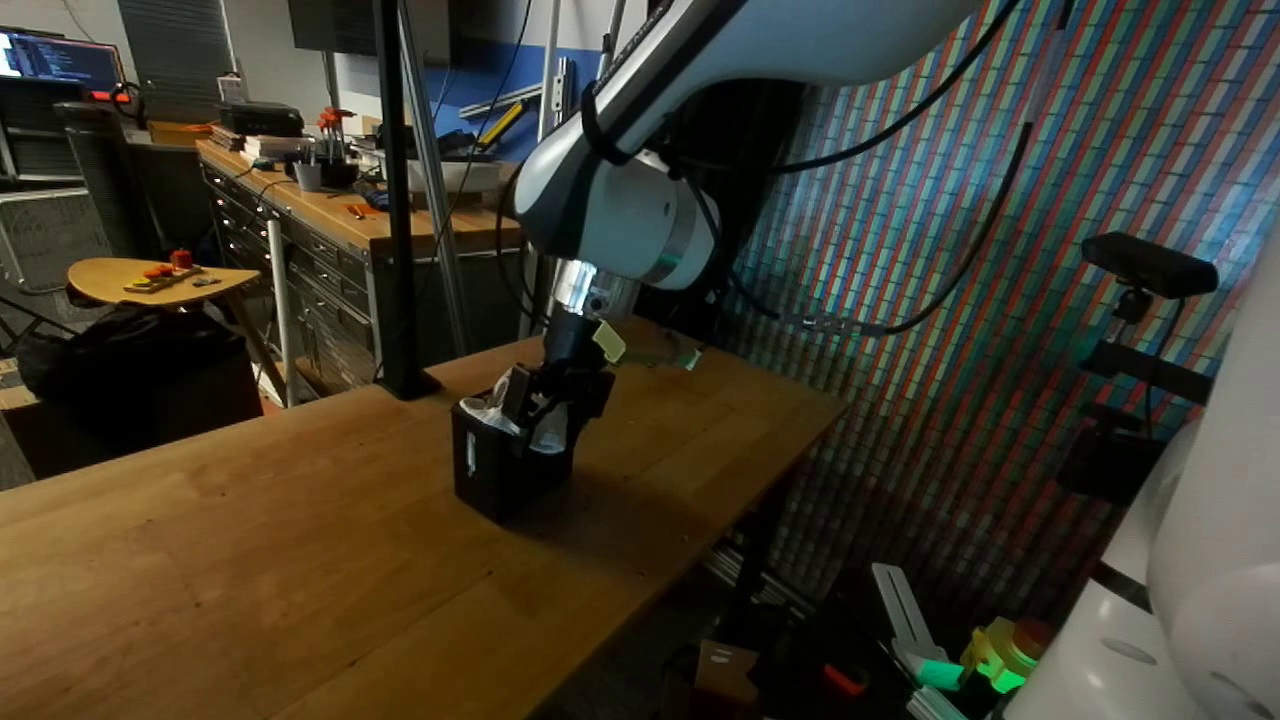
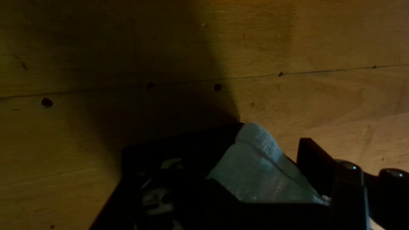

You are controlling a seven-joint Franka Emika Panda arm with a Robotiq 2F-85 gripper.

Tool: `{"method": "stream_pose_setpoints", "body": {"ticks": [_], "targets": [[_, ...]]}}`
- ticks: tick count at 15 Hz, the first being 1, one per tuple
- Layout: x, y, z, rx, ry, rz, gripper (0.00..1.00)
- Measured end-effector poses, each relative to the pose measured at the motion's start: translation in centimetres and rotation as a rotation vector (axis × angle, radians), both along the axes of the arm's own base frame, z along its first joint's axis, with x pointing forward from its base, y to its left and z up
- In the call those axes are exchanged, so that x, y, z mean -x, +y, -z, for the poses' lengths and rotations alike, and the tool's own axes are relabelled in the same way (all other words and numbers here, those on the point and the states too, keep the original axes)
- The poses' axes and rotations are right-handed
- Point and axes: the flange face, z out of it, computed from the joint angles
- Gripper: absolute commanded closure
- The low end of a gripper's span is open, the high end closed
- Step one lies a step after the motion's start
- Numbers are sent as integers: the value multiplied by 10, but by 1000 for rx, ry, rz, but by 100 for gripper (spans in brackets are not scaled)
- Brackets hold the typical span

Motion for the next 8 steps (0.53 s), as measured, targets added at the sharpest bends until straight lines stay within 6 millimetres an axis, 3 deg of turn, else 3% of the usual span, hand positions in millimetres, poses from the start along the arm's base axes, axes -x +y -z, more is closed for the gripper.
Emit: {"method": "stream_pose_setpoints", "body": {"ticks": [5, 8], "targets": [[1, 4, -1, -4, -16, -42, 89], [0, 5, -3, -2, -25, -63, 94]]}}
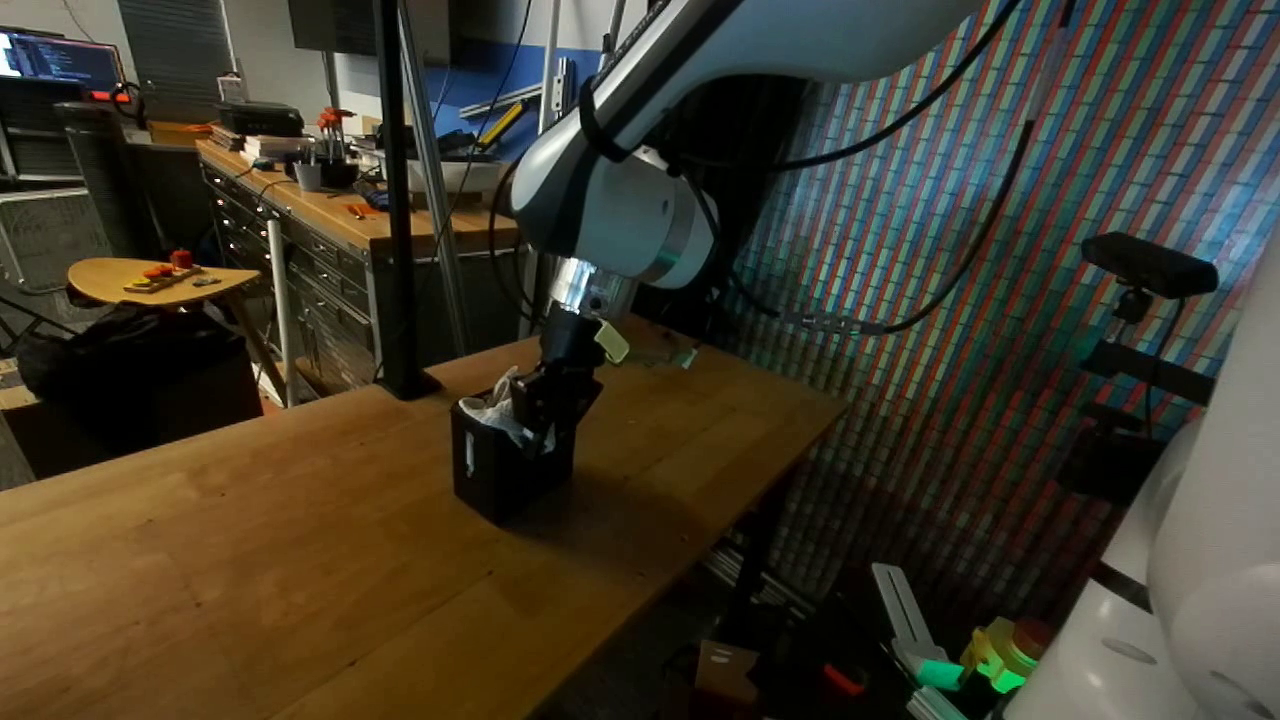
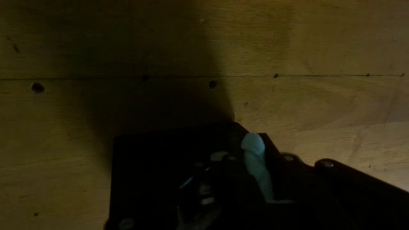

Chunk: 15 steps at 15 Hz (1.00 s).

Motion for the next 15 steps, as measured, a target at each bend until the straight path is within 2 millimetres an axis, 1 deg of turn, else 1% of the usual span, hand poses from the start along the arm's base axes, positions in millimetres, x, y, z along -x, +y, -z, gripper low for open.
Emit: {"method": "stream_pose_setpoints", "body": {"ticks": [1, 2, 5, 6, 7, 8, 10, 11, 12, 13, 15], "targets": [[-1, 1, -1, 3, -3, -8, 94], [-1, 1, -2, 10, -5, -18, 90], [-4, 1, -12, 50, -9, -74, 89], [-6, 1, -20, 69, -9, -97, 88], [-8, 0, -28, 89, -7, -123, 89], [-11, -1, -38, 109, -6, -147, 88], [-18, 0, -60, 146, -2, -200, 89], [-22, 1, -69, 158, 2, -221, 89], [-25, 3, -76, 165, 6, -240, 90], [-28, 7, -81, 168, 9, -255, 88], [-31, 13, -86, 166, 14, -275, 88]]}}
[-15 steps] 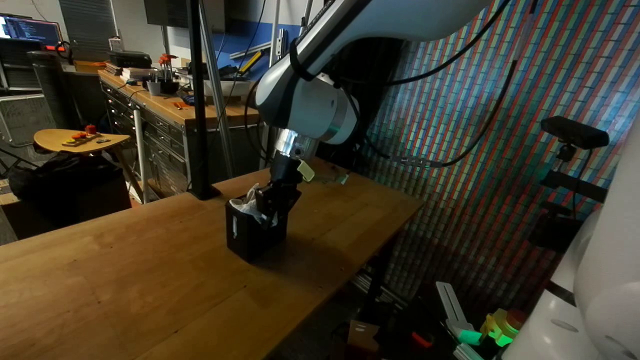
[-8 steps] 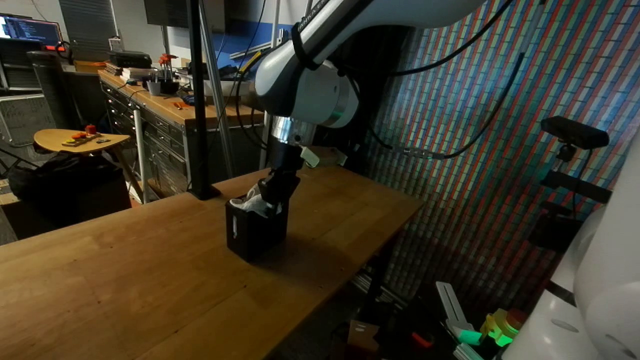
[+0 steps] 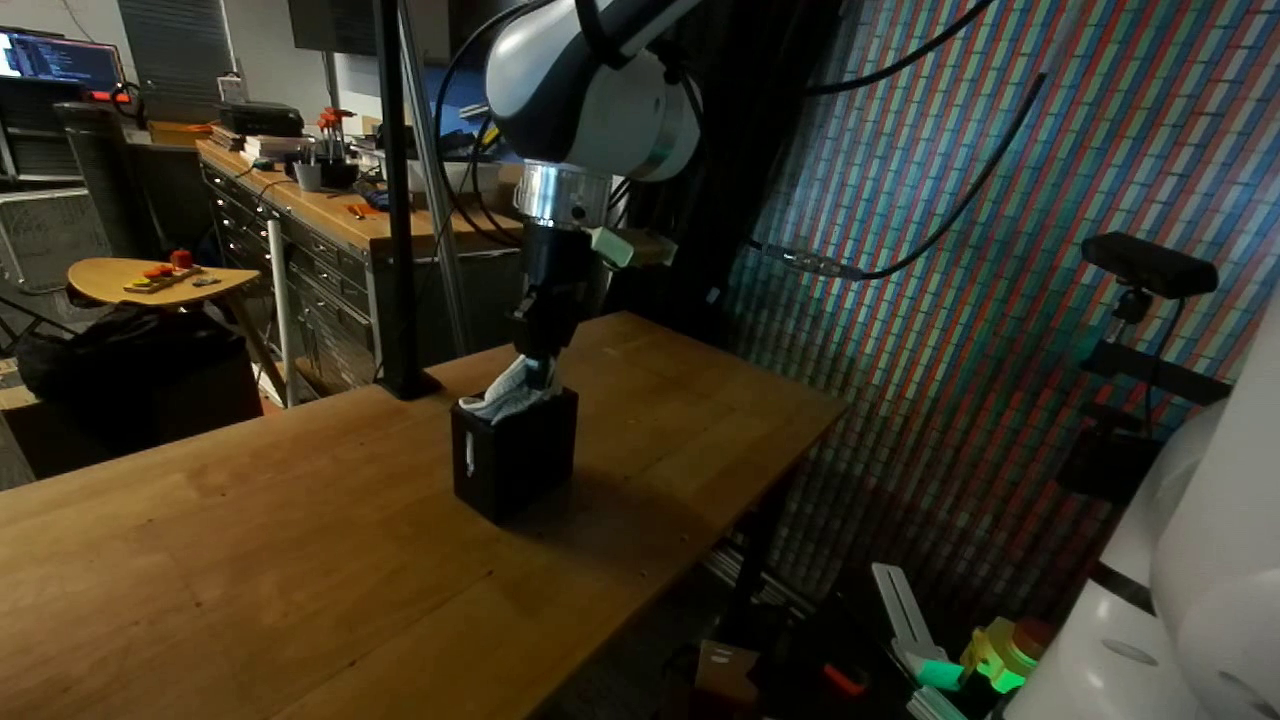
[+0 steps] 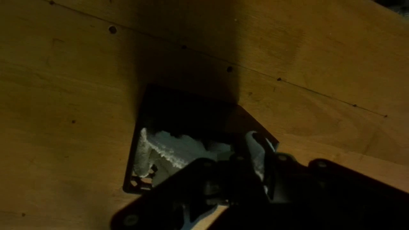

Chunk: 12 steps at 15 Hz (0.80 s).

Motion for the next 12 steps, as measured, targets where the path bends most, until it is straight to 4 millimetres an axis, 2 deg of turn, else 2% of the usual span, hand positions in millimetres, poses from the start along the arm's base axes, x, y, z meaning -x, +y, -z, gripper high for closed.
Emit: {"method": "stream_pose_setpoints", "body": {"ticks": [4, 12], "targets": [[-2, 7, -2, 7, -4, -19, 89], [-8, 7, -7, 76, -27, -56, 89]]}}
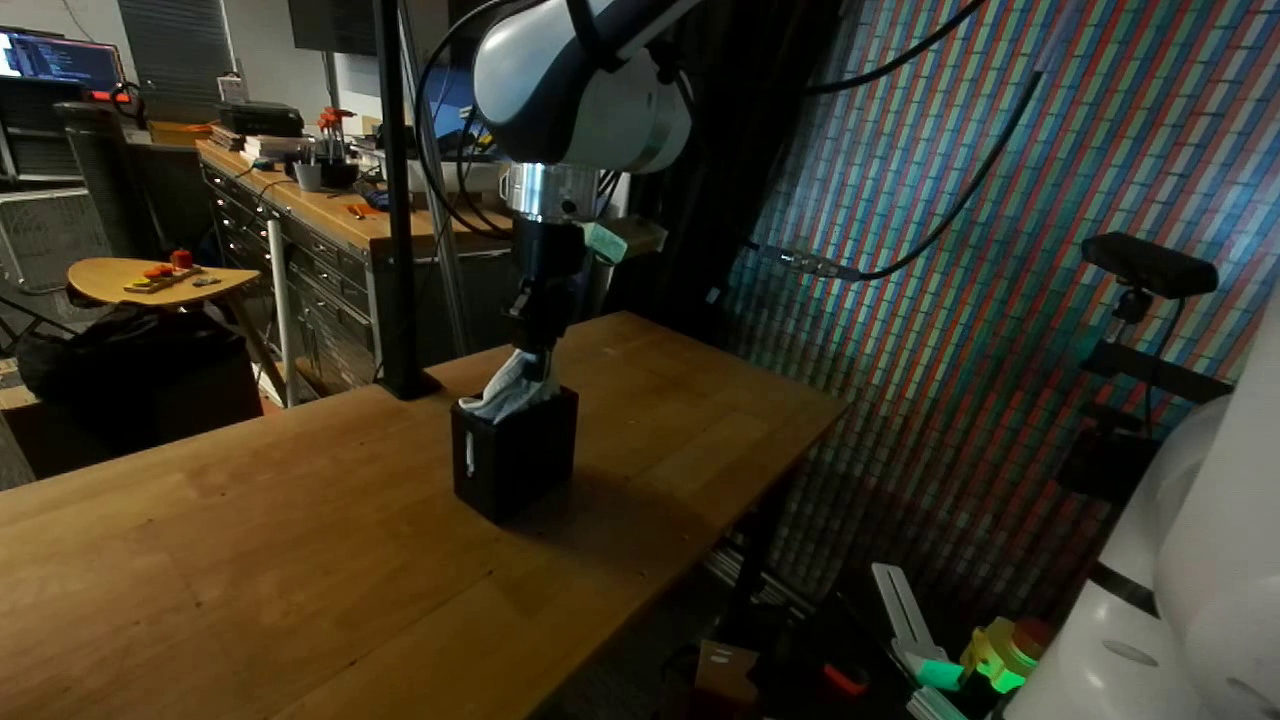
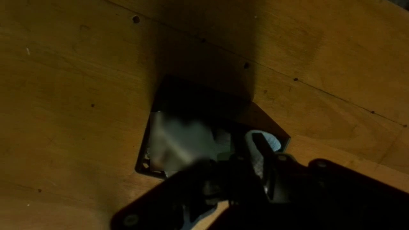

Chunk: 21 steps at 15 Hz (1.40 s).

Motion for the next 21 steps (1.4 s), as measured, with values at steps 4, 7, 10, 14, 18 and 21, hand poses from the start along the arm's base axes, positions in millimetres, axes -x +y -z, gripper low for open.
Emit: {"method": "stream_pose_setpoints", "body": {"ticks": [4, 7, 10, 14, 18, 21], "targets": [[-13, 1, -4, 26, -18, -23, 89], [-24, 7, -1, 33, -20, -39, 89], [-33, 10, 7, 31, -13, -46, 89], [-40, 10, 21, 29, 4, -46, 89], [-42, 10, 38, 28, 31, -45, 89], [-42, 7, 51, 27, 53, -42, 89]]}}
